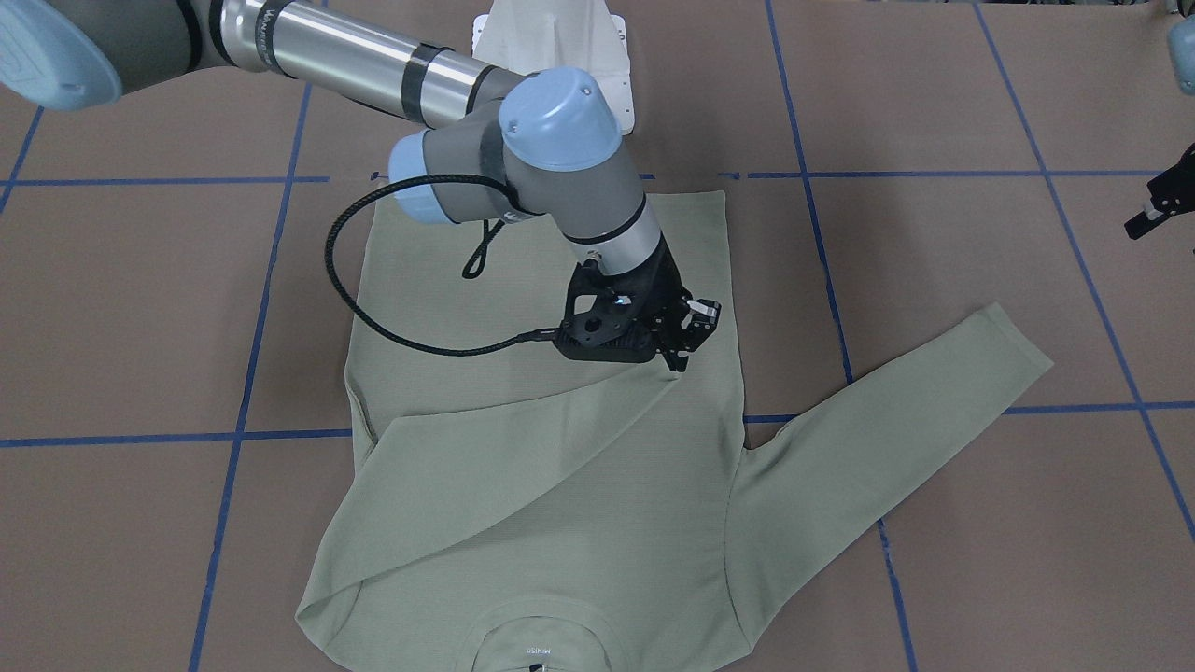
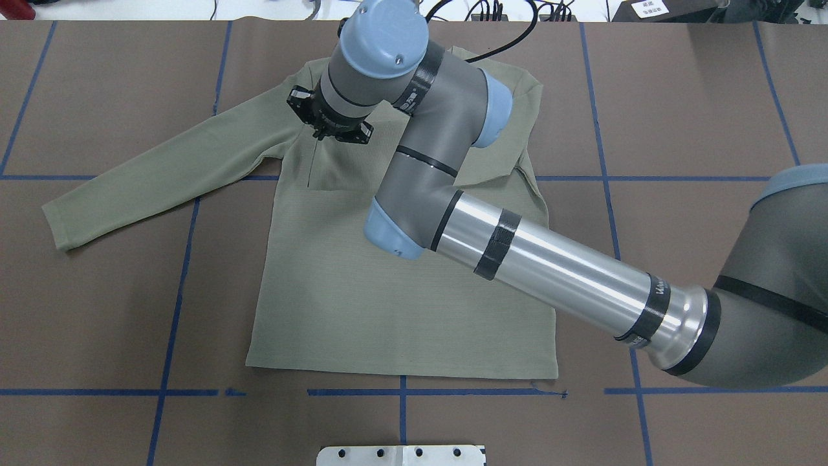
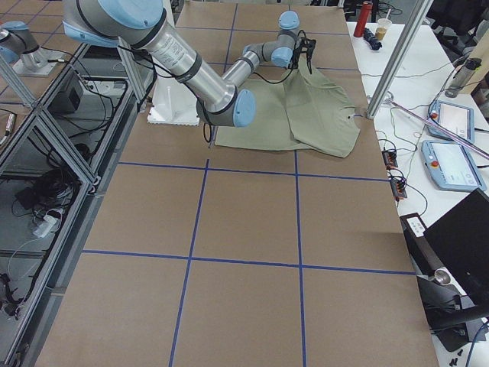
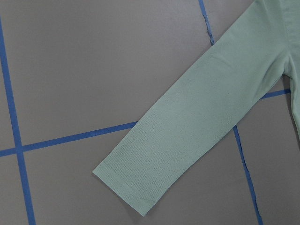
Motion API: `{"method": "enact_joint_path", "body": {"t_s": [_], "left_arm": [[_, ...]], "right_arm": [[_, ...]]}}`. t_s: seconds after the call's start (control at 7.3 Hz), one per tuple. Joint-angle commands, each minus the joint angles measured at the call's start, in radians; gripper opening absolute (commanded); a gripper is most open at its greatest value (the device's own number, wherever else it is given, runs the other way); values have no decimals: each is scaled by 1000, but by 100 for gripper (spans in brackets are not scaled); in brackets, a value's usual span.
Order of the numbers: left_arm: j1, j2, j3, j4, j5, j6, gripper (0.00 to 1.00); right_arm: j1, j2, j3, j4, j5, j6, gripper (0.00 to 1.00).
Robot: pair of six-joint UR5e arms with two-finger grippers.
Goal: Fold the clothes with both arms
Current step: 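Grasp the sleeve cuff nearest the right gripper and fold it across the shirt body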
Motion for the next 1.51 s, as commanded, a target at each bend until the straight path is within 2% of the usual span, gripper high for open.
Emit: {"method": "enact_joint_path", "body": {"t_s": [0.0,0.14,0.27,0.41,0.69,0.82,0.96,1.1,1.23,1.37], "left_arm": [[0,2,5,-3,-9,0,99],[0,2,4,-3,-9,0,99],[0,-2,-1,-4,-8,0,99],[5,-4,-5,-7,-6,3,99],[78,-11,5,-50,5,-102,99],[139,-25,28,-105,40,-142,99],[143,-33,69,-139,75,-252,99],[145,-53,173,-232,77,-262,99],[176,-86,286,-368,94,-299,99],[201,-97,357,-424,127,-311,99]], "right_arm": [[-55,31,-39,17,-83,0,0],[-55,32,-64,43,-96,0,2],[-60,81,-175,118,-152,0,73],[-61,150,-266,126,-166,3,93],[-58,158,-253,125,-168,61,96],[-26,147,-183,114,-147,127,98],[26,67,-62,39,-61,128,98],[91,-43,61,16,35,124,99],[153,-148,142,10,127,115,99],[217,-258,233,11,215,106,99]]}}
